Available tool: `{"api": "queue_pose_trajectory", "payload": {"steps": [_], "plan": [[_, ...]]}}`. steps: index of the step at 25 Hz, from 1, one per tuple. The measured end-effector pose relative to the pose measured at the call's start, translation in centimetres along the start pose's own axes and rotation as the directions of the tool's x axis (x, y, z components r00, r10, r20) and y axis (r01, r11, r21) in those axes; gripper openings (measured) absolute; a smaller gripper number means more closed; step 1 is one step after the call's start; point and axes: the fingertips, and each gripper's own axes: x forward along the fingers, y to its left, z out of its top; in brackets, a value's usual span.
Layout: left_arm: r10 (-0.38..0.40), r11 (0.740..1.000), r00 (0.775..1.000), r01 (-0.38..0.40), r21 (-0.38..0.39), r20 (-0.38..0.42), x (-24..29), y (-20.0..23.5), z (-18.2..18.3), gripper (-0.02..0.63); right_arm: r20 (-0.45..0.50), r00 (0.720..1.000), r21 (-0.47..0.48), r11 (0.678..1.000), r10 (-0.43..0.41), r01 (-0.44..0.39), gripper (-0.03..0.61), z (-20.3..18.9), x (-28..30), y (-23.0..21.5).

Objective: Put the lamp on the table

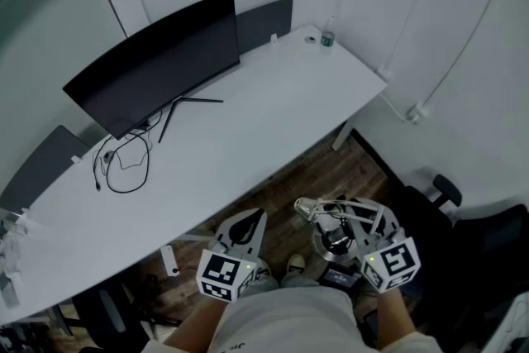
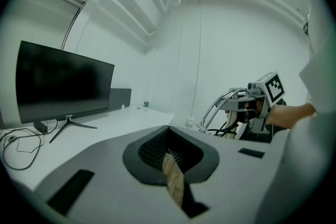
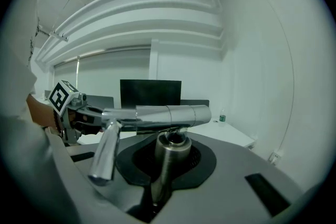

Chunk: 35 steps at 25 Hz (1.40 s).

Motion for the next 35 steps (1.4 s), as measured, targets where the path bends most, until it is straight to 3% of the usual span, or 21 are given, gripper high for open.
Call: {"api": "queue_pose_trajectory", "payload": {"steps": [16, 35], "plan": [[-0.048, 0.999, 0.998, 0.048, -0.002, 0.027, -2.6, 3.3, -0.1, 0.003, 0.01, 0.995, 0.012, 0.995, -0.103, 0.103, 0.046, 1.9, 1.0, 0.8], [-0.013, 1.0, 0.999, 0.013, -0.014, 0.049, 2.4, 8.4, 1.3, 0.003, 0.02, 0.997, -0.004, 0.998, -0.069, 0.069, 0.046, 3.6, 7.9, -2.5]]}}
